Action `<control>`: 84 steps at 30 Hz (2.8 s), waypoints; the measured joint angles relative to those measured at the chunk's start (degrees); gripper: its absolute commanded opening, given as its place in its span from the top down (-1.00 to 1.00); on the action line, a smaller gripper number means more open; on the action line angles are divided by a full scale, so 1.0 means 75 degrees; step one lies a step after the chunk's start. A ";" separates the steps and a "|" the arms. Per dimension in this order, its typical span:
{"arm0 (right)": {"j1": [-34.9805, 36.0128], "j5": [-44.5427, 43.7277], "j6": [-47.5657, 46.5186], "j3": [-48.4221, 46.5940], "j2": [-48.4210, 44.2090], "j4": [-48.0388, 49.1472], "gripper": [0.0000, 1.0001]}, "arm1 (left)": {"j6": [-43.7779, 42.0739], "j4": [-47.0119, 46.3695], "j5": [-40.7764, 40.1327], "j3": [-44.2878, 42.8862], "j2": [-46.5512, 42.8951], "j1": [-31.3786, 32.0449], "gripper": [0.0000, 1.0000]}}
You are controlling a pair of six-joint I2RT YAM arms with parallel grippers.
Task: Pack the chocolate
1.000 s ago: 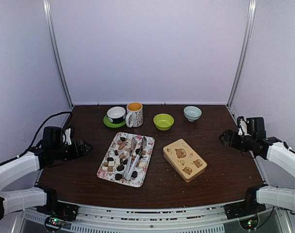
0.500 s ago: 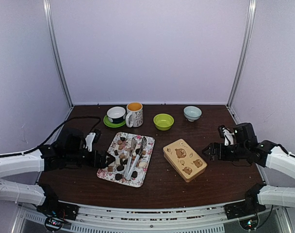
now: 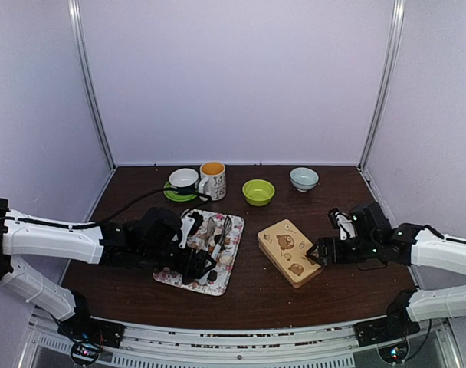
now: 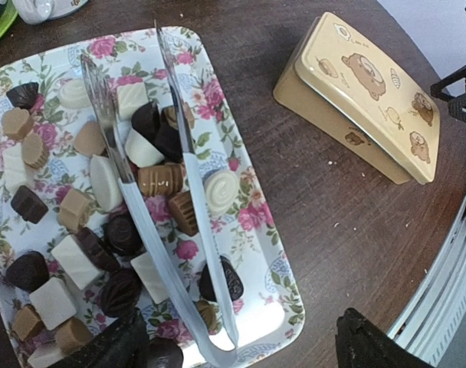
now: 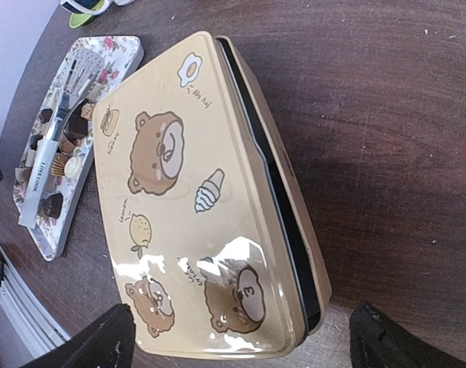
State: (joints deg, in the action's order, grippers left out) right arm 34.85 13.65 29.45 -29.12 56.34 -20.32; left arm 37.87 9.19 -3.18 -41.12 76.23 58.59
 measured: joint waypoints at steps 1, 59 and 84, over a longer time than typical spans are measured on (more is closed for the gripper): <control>0.0044 -0.0026 0.0047 0.0017 0.0038 0.0058 -0.99 | 0.0096 -0.0073 0.0026 -0.0041 0.0125 0.0017 -0.72; 0.1177 -0.0125 0.1256 -0.0449 0.1314 0.0801 -0.32 | 0.1460 -0.1851 0.1670 -0.1848 0.2973 0.0490 -0.33; 0.1274 -0.0006 0.1670 -0.0478 0.1964 0.1183 -0.06 | 0.1687 -0.2270 0.2384 -0.2903 0.4430 0.0490 -0.08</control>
State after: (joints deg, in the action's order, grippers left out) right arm 44.40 13.61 41.98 -32.71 71.07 -11.44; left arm 50.52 -7.84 14.70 -62.89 109.45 62.26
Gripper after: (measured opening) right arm 0.554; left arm 0.541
